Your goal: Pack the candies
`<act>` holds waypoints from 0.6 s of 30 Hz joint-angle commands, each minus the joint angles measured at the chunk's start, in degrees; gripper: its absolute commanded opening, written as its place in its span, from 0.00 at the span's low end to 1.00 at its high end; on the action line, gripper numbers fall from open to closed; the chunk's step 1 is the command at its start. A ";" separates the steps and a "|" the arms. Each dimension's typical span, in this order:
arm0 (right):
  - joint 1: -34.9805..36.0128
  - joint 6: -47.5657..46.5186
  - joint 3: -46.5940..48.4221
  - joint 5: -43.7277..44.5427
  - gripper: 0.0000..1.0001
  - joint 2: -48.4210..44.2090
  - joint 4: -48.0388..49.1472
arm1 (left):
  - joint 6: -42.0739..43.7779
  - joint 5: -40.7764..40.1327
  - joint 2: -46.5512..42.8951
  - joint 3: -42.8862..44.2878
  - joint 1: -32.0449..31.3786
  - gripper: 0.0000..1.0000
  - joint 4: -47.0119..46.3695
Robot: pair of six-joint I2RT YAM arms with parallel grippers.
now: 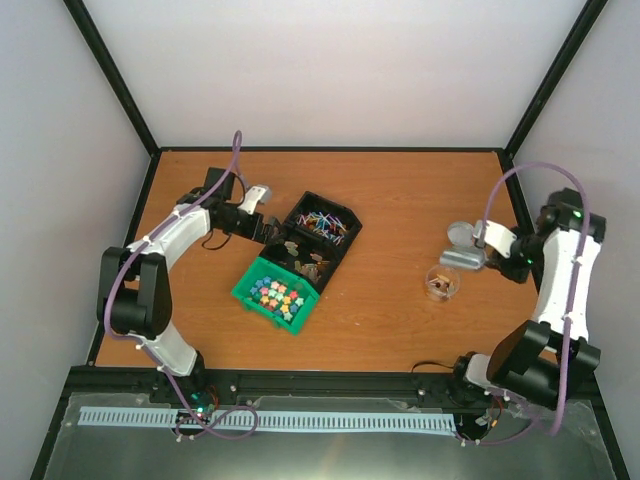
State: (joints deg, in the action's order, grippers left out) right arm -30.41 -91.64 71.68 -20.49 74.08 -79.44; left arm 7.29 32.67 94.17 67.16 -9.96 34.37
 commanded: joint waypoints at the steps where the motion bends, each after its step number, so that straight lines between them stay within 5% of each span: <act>1: 10.71 15.99 4.37 -1.40 0.03 2.12 2.72 | -0.08 0.90 1.41 1.84 0.38 1.00 -0.30; 10: 35.98 43.13 15.36 3.15 0.03 12.34 11.04 | 0.18 0.57 6.77 4.17 0.30 0.97 -0.68; 18: 48.96 51.94 22.90 10.02 0.03 23.16 13.39 | 0.01 2.20 10.76 6.70 -0.31 0.84 -0.14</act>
State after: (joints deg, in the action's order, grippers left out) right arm 14.26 -47.00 91.11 -15.00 93.91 -67.59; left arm 7.31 33.01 103.90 71.40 -9.96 34.35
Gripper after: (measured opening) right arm 0.069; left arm 0.864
